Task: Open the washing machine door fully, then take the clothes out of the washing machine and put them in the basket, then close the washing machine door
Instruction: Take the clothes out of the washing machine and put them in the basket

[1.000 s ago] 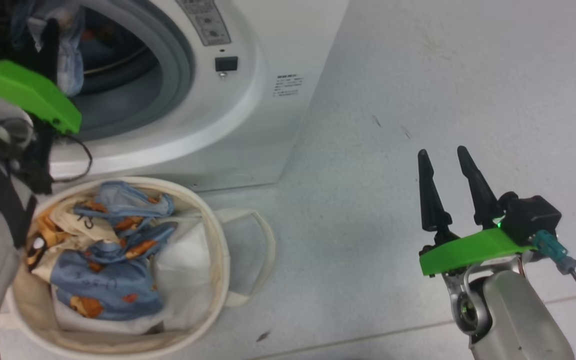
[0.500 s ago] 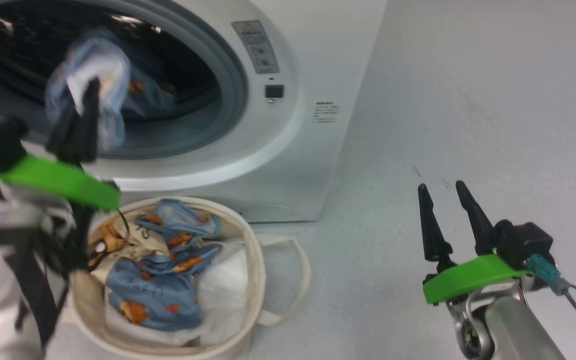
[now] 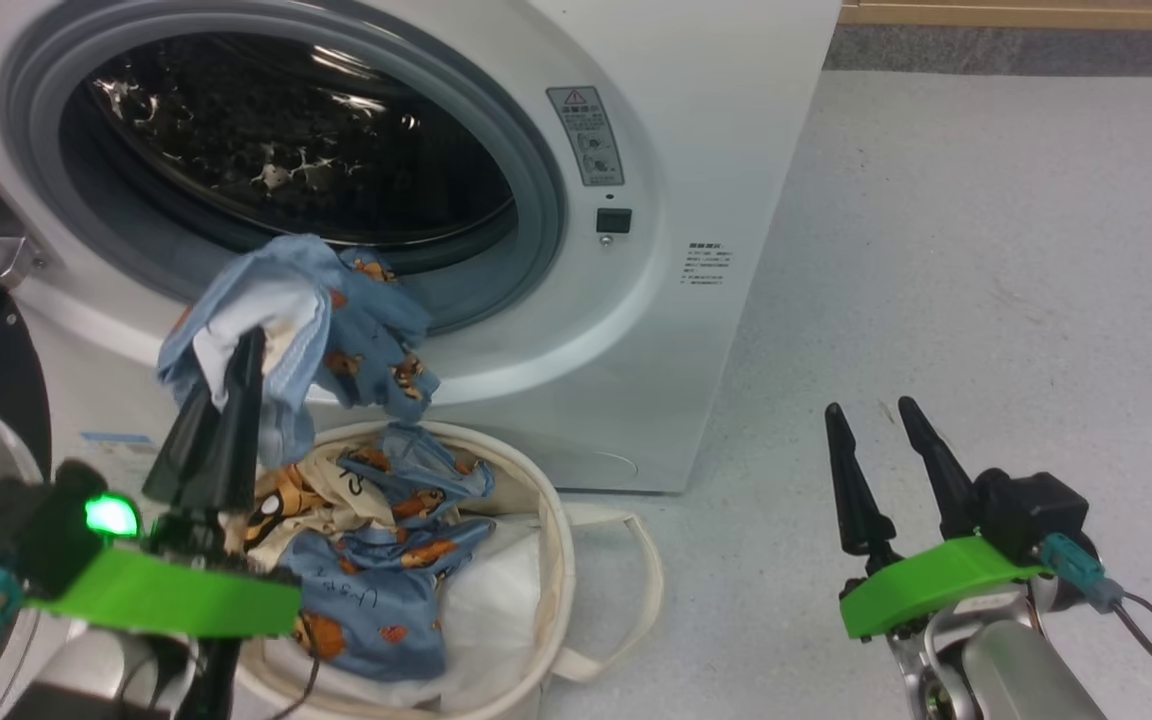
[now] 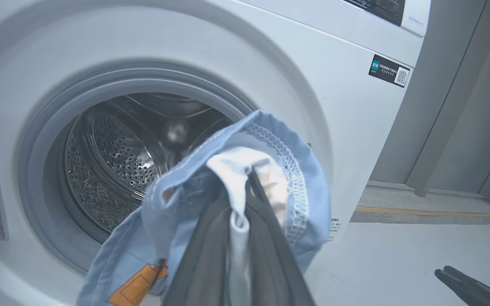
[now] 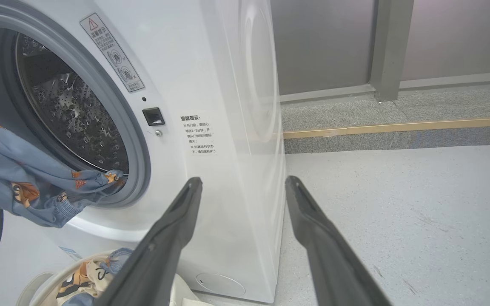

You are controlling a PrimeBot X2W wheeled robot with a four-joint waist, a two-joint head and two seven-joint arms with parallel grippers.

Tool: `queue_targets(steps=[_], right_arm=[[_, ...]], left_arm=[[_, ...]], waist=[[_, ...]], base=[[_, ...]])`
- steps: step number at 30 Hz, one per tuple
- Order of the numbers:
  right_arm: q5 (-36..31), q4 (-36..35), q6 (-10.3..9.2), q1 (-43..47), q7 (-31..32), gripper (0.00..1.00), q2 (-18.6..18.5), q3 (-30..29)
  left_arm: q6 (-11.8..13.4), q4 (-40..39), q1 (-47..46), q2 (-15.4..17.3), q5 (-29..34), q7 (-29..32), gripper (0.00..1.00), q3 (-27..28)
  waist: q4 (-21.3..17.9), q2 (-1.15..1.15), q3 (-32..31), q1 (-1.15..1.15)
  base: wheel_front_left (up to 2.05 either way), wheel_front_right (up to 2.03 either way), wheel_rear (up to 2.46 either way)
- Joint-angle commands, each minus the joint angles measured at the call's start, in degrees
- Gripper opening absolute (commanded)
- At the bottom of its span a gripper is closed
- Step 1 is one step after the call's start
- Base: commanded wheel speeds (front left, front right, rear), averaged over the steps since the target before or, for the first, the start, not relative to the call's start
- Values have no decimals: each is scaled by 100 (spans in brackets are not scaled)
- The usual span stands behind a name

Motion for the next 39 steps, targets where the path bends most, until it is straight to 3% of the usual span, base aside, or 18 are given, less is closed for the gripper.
queue_targets(steps=[1, 4, 9, 20, 26, 33, 39], right_arm=[[35, -150, 5, 20, -70, 100, -45, 121], [35, -139, 5, 3, -70, 100, -44, 160], [37, -142, 5, -22, -70, 100, -86, 160], [16, -247, 5, -209, -70, 100, -141, 143], [-24, -355, 5, -347, -70, 100, -149, 72], [-87, -508, 5, -491, -70, 100, -133, -45], [-125, -609, 5, -579, -70, 100, -111, -116]], left_arm=[[90, -293, -79, 268, 67, 7, 0, 313], [213, -295, 135, 315, 91, 38, 0, 337], [68, 270, 304, 189, -203, 56, 0, 290], [-838, 3191, -409, -450, -585, 51, 0, -178], [-1137, 4951, -1189, -809, -602, 65, 0, -462], [-1246, 6475, -1959, -1055, -810, 135, 0, -668], [-1251, 7017, -2270, -1105, -1021, 293, 0, -854]], waist=[[13, 0, -9, 0], [-9, 0, -9, 0], [-71, 0, 8, 0], [-259, 0, 535, 0], [-415, 0, 992, 0], [-613, 0, 1484, 0], [-751, 0, 1795, 0]], base=[[0, 0, 0], [0, 0, 0], [0, 0, 0], [0, 0, 0], [0, 0, 0], [0, 0, 0], [0, 0, 0]])
